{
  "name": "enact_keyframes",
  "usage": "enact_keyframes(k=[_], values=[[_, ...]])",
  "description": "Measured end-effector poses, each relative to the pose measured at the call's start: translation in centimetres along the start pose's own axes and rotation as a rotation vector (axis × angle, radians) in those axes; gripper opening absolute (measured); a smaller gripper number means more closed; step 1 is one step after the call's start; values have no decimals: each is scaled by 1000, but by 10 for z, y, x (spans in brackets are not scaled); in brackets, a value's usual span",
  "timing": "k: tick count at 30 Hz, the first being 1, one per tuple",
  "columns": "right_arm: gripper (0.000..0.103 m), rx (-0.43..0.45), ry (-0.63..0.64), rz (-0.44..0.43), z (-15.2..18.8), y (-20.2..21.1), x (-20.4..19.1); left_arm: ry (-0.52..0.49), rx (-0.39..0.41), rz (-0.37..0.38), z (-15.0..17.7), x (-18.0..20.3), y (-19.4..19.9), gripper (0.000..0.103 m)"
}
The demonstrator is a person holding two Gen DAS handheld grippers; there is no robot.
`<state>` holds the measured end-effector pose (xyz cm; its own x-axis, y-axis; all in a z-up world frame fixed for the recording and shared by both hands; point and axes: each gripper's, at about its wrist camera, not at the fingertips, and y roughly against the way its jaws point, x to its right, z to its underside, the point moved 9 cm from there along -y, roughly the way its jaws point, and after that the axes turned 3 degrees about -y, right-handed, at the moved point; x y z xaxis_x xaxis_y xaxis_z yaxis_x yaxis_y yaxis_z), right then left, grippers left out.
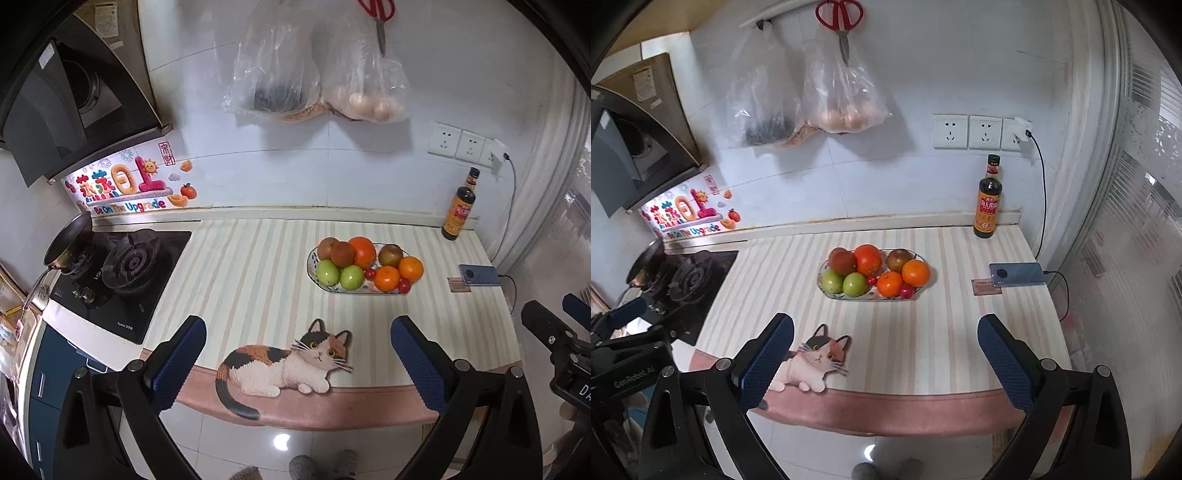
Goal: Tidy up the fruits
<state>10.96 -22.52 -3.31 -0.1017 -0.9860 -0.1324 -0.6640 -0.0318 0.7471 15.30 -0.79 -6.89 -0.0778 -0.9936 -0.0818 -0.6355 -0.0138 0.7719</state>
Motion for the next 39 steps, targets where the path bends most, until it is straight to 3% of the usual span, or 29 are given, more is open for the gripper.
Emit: enact_keyframes(k=[14,39], values=[[102,-55,35,26,-8,-44,-1,14,-69,10,-3,2,-31,103],[102,-61,29,20,-4,-42,-1,8,-54,26,-6,10,-19,103]])
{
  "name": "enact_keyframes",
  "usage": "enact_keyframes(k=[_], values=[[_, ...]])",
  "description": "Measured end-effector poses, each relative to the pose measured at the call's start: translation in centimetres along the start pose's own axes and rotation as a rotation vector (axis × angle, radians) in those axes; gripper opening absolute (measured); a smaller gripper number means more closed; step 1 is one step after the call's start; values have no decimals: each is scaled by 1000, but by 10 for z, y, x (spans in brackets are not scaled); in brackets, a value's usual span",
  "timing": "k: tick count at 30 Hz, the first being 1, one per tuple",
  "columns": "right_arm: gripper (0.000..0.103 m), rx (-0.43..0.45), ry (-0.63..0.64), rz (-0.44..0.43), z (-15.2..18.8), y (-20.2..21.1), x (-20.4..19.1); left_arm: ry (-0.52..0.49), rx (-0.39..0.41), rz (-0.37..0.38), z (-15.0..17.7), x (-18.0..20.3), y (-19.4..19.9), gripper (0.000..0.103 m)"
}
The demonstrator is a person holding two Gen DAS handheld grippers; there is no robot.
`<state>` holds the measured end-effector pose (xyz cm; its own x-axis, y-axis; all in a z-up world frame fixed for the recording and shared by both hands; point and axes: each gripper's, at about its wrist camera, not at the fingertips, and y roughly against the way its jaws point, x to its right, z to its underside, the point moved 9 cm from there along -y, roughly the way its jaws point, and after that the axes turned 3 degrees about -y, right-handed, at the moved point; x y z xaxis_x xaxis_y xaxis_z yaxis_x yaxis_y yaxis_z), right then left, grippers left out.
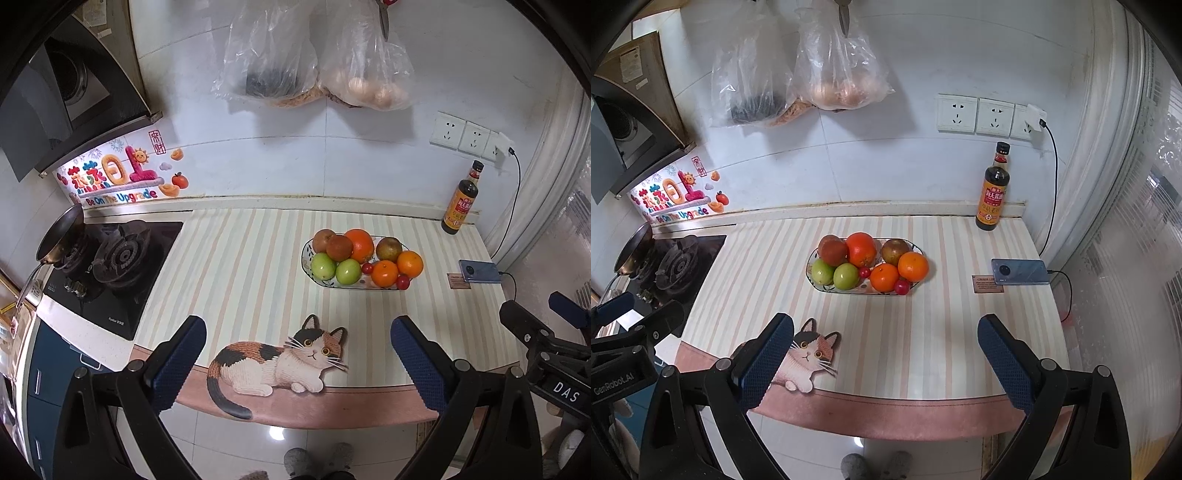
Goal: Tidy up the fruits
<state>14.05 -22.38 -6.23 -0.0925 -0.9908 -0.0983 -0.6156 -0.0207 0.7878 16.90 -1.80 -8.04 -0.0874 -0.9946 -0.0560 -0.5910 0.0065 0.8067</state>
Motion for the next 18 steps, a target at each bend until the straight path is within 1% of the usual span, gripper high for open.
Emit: enact_keyframes(k=[18], values=[[102,-3,5,-1,7,10,2,6,-3,5,6,0,2,103]])
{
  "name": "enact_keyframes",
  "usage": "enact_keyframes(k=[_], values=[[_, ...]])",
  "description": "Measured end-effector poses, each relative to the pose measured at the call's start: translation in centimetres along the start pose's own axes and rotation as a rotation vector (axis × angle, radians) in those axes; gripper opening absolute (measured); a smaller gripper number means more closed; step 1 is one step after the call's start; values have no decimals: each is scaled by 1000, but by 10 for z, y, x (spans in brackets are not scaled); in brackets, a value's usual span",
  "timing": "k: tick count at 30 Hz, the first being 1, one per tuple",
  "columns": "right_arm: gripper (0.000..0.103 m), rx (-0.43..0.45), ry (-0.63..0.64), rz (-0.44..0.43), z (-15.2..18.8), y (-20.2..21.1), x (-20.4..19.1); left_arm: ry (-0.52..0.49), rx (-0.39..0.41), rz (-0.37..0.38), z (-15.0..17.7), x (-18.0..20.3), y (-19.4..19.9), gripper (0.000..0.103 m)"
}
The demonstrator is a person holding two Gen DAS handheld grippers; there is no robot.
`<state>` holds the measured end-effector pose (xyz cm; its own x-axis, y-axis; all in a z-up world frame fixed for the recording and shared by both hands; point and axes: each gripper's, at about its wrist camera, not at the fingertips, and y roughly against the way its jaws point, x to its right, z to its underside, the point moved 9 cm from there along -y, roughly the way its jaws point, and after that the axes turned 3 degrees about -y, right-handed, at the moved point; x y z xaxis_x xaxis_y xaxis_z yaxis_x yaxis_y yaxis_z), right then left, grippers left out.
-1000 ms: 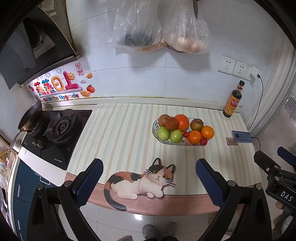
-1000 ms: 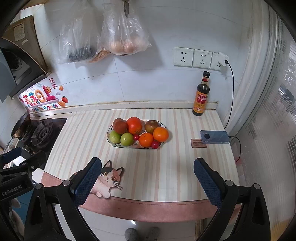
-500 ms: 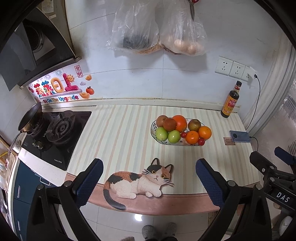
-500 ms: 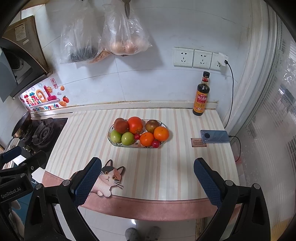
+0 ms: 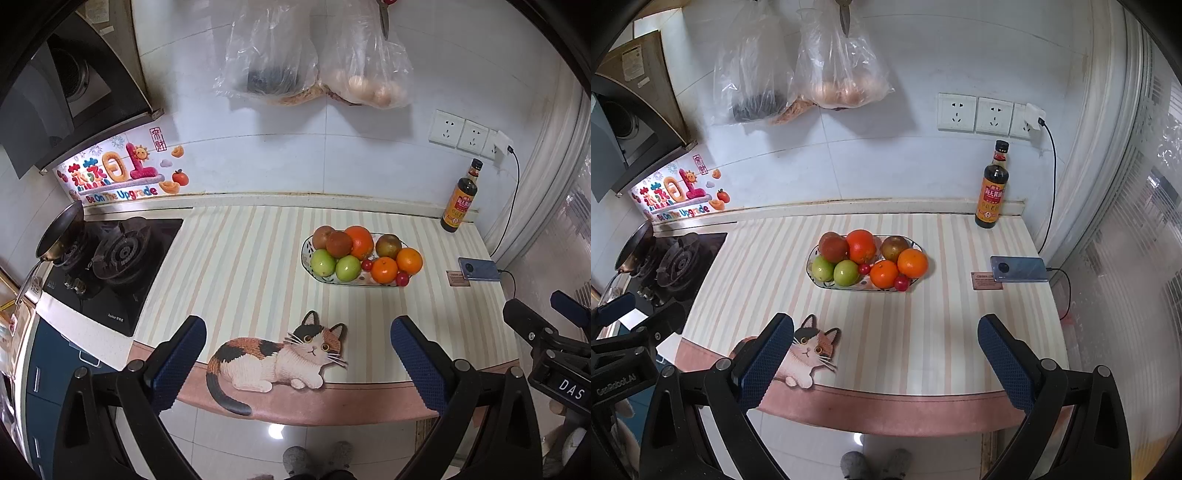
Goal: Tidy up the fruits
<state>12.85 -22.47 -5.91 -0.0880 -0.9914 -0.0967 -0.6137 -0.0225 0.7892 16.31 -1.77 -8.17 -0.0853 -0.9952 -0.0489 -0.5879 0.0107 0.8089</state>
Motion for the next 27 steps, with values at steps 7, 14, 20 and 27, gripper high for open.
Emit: enact_keyframes(k=[7,14,20,27], values=[[102,-3,-2,-5,2,1,-1,1,1,1,3,-1,1,103],[102,-3,0,-5,3,3,-2,1,1,0,4,-1,2,103],[102,-5,3,-6,4,4,-2,4,0,3,4,-1,3,103],[102,-10,8,-7,5,7,-4,5,3,1,4,0,3,103]])
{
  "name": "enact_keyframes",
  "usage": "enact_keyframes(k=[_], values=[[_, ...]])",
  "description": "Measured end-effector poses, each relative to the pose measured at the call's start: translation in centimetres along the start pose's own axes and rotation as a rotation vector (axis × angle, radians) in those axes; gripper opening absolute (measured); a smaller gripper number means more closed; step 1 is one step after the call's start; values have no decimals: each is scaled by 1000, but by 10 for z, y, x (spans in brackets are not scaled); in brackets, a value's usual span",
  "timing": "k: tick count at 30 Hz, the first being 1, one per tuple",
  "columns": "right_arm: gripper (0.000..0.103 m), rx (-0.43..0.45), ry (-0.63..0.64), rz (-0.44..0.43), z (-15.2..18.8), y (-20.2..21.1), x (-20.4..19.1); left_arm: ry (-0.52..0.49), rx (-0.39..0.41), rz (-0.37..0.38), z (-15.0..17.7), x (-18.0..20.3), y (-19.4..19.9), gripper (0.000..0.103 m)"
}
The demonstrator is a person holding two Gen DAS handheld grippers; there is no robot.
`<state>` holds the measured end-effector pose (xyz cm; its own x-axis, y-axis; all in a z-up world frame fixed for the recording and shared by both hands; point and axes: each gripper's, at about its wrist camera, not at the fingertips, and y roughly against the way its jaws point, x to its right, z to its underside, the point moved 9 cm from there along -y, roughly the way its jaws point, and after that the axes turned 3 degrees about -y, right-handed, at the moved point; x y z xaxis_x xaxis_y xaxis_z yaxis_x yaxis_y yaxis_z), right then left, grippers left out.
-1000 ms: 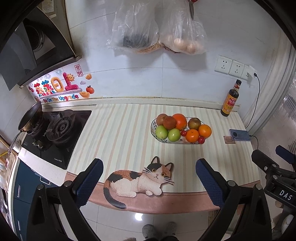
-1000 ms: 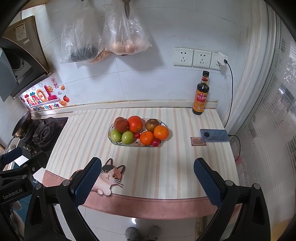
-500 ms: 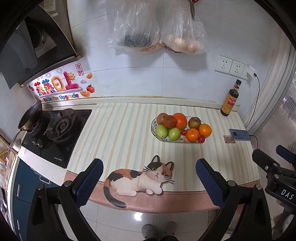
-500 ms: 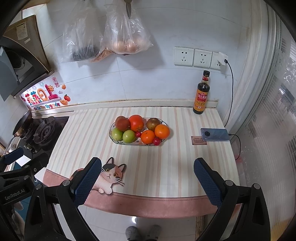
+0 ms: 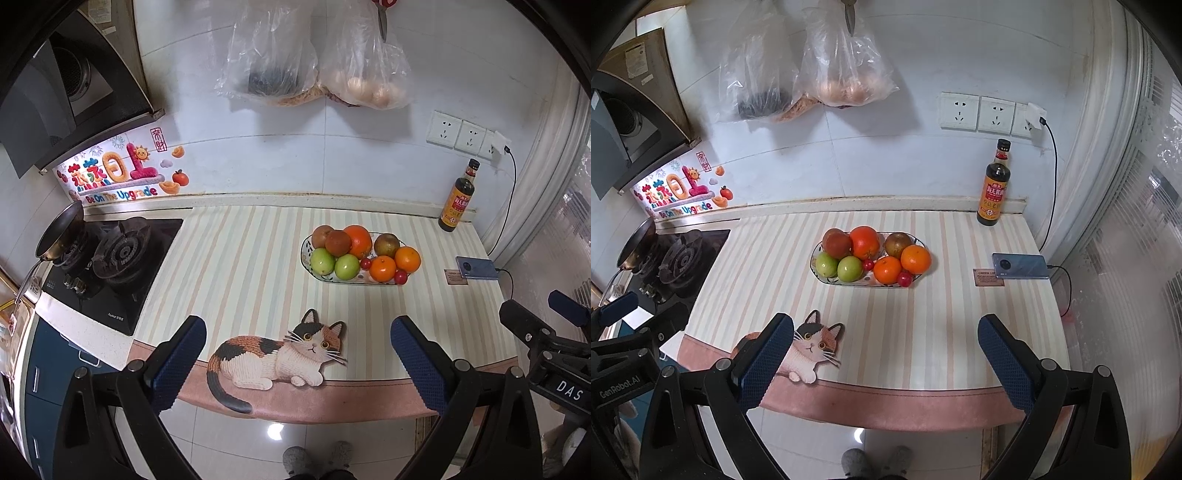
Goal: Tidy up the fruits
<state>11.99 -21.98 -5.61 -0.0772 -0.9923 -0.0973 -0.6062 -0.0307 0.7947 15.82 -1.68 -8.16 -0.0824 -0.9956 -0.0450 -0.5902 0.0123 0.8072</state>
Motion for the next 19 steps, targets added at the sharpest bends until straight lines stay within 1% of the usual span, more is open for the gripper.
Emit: enact_keyframes(k=[19], values=[[102,-4,-3,-6,-1,0,-4,-11,20,2,-3,0,9,103]])
